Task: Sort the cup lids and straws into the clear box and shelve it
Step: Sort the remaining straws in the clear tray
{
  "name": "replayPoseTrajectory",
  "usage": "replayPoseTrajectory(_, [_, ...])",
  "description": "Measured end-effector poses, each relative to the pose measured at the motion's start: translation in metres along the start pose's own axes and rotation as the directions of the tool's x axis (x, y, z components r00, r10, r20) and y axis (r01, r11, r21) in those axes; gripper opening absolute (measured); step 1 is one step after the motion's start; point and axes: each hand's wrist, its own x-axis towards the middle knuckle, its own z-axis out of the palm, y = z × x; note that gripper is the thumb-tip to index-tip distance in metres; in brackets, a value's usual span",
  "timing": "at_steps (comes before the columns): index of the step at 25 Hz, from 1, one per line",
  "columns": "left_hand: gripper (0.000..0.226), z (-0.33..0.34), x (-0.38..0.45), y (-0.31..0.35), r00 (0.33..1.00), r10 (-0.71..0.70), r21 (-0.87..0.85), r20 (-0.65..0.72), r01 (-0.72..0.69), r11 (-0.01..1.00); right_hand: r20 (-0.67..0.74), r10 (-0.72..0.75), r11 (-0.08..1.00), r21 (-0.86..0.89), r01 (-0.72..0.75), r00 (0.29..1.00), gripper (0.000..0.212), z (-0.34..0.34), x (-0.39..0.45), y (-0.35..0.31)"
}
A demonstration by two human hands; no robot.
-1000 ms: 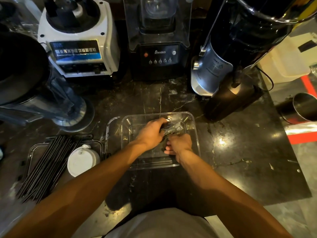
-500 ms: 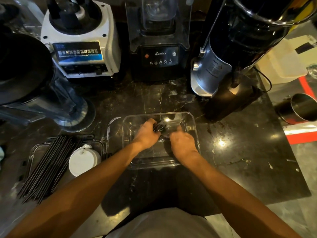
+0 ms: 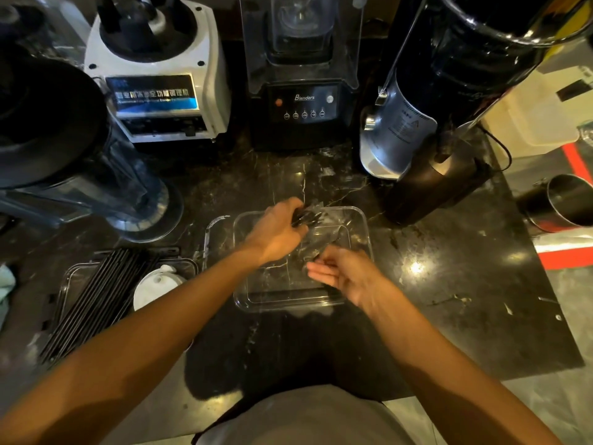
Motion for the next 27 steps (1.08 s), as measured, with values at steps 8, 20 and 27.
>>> replayPoseTrajectory(8, [0.032, 0.060, 0.015, 0.001, 0.987, 0.032, 0.253, 0.159, -0.072, 0.965, -0.035, 0.065, 0.958, 0.283, -0.052, 0.997, 0.052, 0.012, 0.009, 0.008])
replayPoseTrajectory(20, [0.074, 0.051, -0.024, -0.021, 0.975, 0.114, 0.378, -0.190, -0.034, 0.925, -0.134, 0.096, 0.947, 0.318, -0.049, 0.986, 0.032, 0.009, 0.002, 0.011])
replayPoseTrajectory(27, [0.029, 0.069, -0.019, -0.033, 0.873, -0.471, -0.336, -0.126, 0.409, 0.848, -0.247, 0.110, 0.956, 0.291, -0.035, 0.963, 0.022, 0.015, -0.001, 0.008])
